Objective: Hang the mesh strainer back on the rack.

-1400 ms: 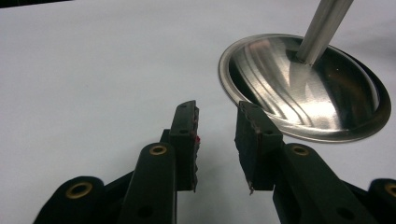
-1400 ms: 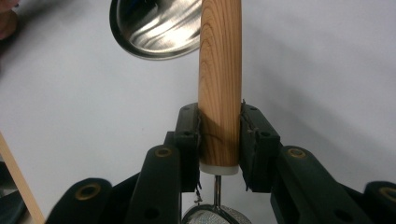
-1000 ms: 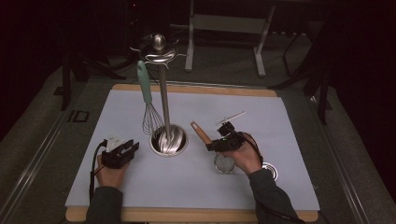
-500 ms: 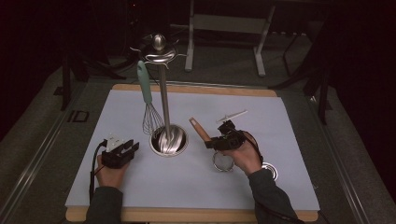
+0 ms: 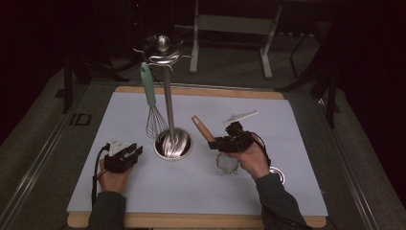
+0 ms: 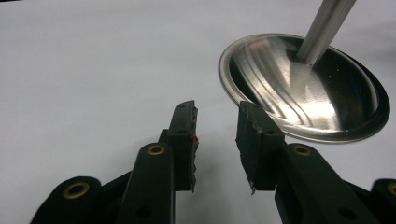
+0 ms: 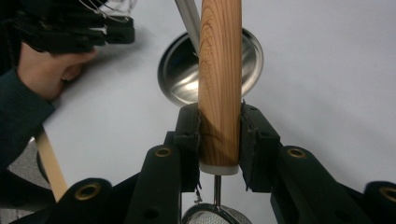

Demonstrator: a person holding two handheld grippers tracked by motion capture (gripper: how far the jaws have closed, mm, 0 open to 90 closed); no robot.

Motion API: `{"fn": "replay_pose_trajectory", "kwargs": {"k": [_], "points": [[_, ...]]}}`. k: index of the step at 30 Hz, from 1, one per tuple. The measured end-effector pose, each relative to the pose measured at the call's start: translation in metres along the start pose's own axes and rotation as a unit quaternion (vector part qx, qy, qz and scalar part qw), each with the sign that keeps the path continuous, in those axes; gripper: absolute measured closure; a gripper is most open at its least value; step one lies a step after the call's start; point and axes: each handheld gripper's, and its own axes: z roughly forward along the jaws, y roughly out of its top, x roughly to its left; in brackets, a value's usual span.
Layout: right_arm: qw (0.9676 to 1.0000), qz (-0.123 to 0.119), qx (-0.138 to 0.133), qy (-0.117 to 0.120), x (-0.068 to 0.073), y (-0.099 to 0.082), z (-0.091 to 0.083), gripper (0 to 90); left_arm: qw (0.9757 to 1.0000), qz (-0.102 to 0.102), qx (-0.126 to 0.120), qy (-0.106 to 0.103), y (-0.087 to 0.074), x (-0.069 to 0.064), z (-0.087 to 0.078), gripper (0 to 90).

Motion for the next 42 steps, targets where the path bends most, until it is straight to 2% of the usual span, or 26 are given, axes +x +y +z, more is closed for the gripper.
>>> {"fn": "replay_pose_trajectory", "kwargs": {"k": [6, 23, 30, 37, 42], "points": [[0.9997, -0.020, -0.009, 0.002, 0.008, 0.005, -0.009, 71.4, 1.0000, 0.000, 0.000, 0.001, 0.000, 0.000, 0.000, 67.4], [0.9976, -0.045, -0.051, 0.014, 0.021, 0.017, -0.027, 71.3, 1.0000, 0.000, 0.001, 0.000, 0.000, 0.000, 0.000, 67.1], [0.9954, -0.053, -0.078, 0.018, 0.026, 0.023, -0.036, 71.3, 1.0000, 0.001, 0.001, 0.000, 0.000, 0.000, 0.000, 67.0], [0.9938, -0.057, -0.093, 0.018, 0.030, 0.028, -0.043, 71.3, 1.0000, 0.001, 0.001, 0.000, 0.000, 0.000, 0.000, 67.0], [0.9915, -0.066, -0.110, 0.021, 0.035, 0.034, -0.049, 71.3, 1.0000, 0.000, 0.001, -0.001, 0.000, 0.000, 0.000, 67.0]]}}
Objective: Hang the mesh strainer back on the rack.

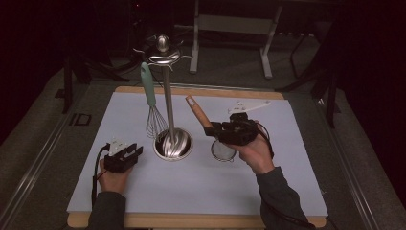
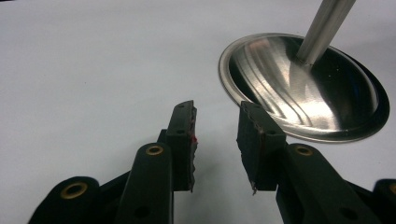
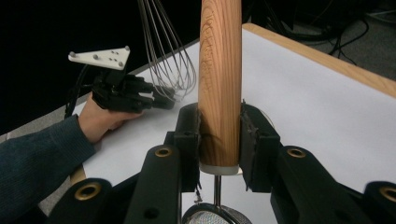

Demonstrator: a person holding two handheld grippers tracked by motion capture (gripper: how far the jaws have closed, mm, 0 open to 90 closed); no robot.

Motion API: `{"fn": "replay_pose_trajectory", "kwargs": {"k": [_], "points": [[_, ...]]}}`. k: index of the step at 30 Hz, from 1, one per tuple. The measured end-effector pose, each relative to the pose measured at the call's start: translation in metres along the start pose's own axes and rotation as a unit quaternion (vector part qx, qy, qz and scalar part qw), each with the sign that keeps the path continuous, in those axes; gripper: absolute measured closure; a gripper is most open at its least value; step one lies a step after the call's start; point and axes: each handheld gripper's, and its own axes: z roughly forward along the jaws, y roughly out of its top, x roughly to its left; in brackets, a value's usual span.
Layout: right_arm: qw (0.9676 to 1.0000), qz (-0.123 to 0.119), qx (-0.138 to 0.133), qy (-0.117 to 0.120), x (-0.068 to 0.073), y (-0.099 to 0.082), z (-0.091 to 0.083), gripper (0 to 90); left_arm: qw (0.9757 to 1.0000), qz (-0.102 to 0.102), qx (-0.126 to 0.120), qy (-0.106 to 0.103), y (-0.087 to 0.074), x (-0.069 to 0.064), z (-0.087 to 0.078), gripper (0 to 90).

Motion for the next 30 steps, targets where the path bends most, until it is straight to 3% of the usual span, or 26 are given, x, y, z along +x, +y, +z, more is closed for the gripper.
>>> {"fn": "replay_pose_trajectory", "kwargs": {"k": [16, 30], "points": [[0.9990, -0.020, -0.041, 0.000, 0.010, 0.020, -0.013, 71.3, 1.0000, 0.000, 0.000, 0.000, 0.000, 0.000, 0.000, 67.0], [0.9955, -0.036, -0.087, 0.010, 0.024, 0.039, -0.025, 71.3, 1.0000, 0.002, 0.001, 0.002, 0.000, -0.001, 0.000, 67.0]]}}
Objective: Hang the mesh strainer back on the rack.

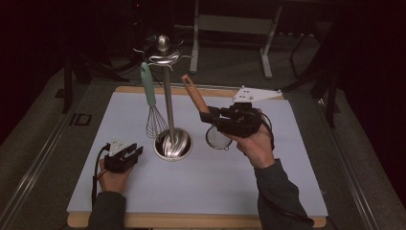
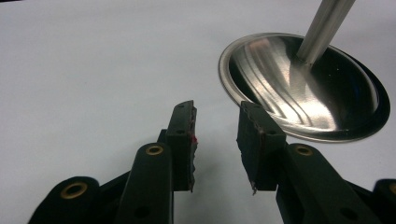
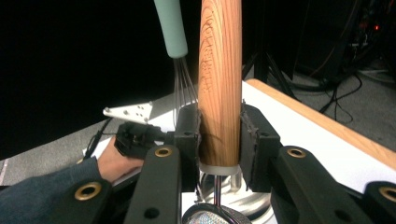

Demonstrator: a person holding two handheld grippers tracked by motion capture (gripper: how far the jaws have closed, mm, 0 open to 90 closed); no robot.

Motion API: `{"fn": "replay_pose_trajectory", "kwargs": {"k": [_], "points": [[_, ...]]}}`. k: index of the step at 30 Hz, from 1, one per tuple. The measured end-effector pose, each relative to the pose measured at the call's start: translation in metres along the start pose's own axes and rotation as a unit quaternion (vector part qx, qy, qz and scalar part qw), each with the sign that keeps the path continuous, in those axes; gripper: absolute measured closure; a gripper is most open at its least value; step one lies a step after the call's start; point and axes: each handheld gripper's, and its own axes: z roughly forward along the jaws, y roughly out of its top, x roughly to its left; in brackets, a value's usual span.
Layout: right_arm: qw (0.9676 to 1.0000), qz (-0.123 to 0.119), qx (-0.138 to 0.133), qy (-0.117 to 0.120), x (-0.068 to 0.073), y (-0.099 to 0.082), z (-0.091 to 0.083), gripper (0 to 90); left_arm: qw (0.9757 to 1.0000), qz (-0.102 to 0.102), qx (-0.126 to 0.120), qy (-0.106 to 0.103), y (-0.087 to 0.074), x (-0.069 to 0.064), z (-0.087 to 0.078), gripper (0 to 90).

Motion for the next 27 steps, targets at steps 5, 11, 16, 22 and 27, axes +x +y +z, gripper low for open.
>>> {"fn": "replay_pose_trajectory", "kwargs": {"k": [5, 11, 16, 22, 27], "points": [[0.9999, -0.008, -0.014, 0.003, 0.007, 0.007, -0.002, 71.3, 1.0000, 0.000, 0.000, 0.000, 0.000, 0.000, 0.000, 67.0], [0.9995, -0.018, -0.024, 0.002, 0.012, 0.017, -0.004, 71.3, 1.0000, 0.000, 0.000, 0.000, 0.000, 0.000, 0.000, 67.0], [0.9991, -0.029, -0.031, 0.005, 0.017, 0.024, -0.004, 71.4, 1.0000, 0.001, -0.001, 0.000, 0.000, 0.000, 0.000, 67.0], [0.9988, -0.039, -0.028, 0.009, 0.020, 0.027, 0.002, 71.4, 1.0000, 0.000, 0.000, 0.000, 0.000, 0.000, 0.000, 66.9], [0.9990, -0.043, -0.014, 0.006, 0.017, 0.029, 0.012, 71.3, 1.0000, 0.000, 0.000, -0.001, 0.000, 0.000, 0.000, 66.9]]}}
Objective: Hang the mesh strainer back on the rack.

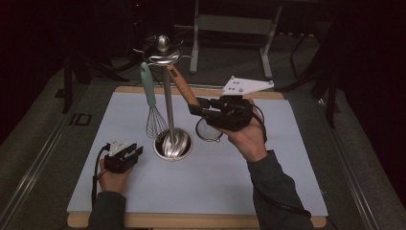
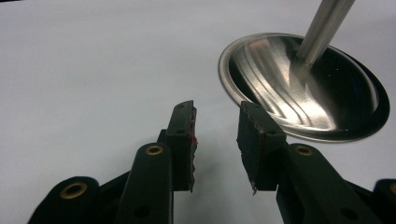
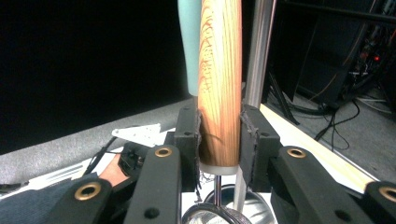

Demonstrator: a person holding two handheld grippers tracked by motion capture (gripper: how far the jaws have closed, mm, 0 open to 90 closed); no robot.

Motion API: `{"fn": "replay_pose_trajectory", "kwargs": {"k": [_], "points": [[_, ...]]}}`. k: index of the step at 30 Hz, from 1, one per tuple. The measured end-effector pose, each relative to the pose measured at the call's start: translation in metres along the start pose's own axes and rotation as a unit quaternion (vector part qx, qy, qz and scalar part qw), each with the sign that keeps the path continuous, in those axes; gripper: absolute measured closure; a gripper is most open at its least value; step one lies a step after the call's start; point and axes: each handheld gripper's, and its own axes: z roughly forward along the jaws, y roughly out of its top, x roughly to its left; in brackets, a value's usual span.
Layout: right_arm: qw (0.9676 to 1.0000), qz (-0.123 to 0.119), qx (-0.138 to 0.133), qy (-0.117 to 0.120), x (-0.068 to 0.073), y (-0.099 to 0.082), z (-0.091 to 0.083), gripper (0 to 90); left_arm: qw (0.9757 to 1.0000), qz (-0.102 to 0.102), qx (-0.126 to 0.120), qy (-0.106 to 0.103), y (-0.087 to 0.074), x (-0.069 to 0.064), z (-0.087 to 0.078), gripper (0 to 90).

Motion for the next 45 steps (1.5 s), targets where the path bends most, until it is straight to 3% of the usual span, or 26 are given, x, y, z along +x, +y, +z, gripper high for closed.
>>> {"fn": "replay_pose_trajectory", "kwargs": {"k": [7, 19, 32, 39, 41, 45], "points": [[0.9997, 0.002, 0.020, 0.013, -0.008, 0.002, 0.013, 71.3, 1.0000, 0.000, 0.001, 0.000, 0.000, 0.000, 0.000, 66.7], [0.9984, -0.006, 0.055, 0.008, -0.013, 0.003, 0.042, 69.8, 1.0000, -0.004, -0.001, -0.001, 0.000, 0.001, 0.000, 66.6], [0.9984, 0.008, 0.056, 0.001, -0.020, 0.000, 0.040, 65.0, 1.0000, -0.005, -0.001, 0.000, 0.000, 0.000, 0.000, 66.6], [0.9978, 0.003, 0.067, 0.000, -0.023, -0.002, 0.038, 63.5, 1.0000, -0.004, -0.001, -0.001, 0.000, 0.001, 0.000, 66.5], [0.9967, -0.008, 0.081, -0.002, -0.023, -0.004, 0.038, 63.2, 1.0000, -0.003, 0.000, -0.001, 0.000, 0.001, 0.000, 66.5], [0.9954, -0.019, 0.091, -0.019, -0.024, -0.010, 0.038, 64.9, 1.0000, -0.004, 0.000, 0.000, 0.000, 0.000, 0.000, 66.5]]}}
